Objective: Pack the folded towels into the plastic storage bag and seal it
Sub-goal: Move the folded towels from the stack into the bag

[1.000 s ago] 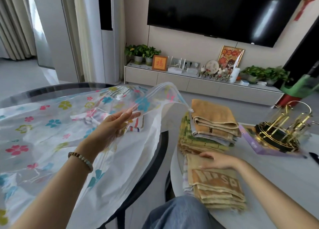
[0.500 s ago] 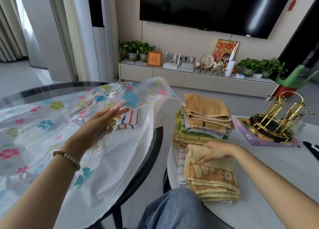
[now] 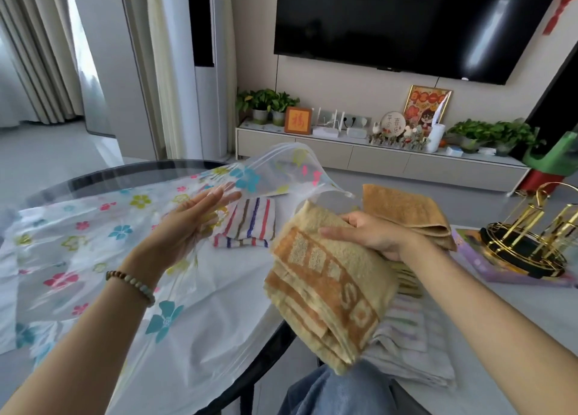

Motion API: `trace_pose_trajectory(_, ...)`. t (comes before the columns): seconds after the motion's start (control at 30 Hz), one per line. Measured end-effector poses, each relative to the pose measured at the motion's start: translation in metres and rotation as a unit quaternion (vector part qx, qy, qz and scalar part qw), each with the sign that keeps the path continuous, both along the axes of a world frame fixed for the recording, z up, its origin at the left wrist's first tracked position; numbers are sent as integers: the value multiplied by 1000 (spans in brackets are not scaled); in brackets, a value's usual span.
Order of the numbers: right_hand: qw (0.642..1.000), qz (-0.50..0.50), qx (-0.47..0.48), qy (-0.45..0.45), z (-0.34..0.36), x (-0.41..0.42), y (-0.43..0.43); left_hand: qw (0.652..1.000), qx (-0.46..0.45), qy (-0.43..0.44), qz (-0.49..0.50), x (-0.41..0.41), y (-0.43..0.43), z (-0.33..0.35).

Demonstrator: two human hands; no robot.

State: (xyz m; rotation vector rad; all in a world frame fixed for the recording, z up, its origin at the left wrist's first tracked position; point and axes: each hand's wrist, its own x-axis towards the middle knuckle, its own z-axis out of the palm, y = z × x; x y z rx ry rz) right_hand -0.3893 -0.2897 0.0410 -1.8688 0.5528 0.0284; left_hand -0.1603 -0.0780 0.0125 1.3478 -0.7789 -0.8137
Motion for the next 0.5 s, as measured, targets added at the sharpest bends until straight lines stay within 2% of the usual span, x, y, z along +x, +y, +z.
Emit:
trace_pose_trajectory(0.13, 998, -5, 55, 15, -20, 78, 45, 999, -41, -7, -4, 10, 11, 16)
trace_pose_trajectory(0.2, 995, -68, 77, -9, -35, 118, 62, 998, -51, -20, -7, 16, 14, 27)
trace_pose_trajectory(0.3, 947, -228, 210, -81, -58, 167, 77, 998, -65, -20, -6, 23, 19, 39)
trace_pose_trajectory(0.37, 915, -292, 262, -96, -73, 180, 79, 998, -67, -11, -5, 26, 21, 42)
trace_pose_trajectory(0.43, 914, -313, 247, -80, -89, 186, 84, 998, -68, -10, -3, 31, 27, 41)
trace_pose_trajectory(0.5, 939, -313, 136, -40, -104, 183, 91, 998, -64, -5, -7, 34, 32, 38)
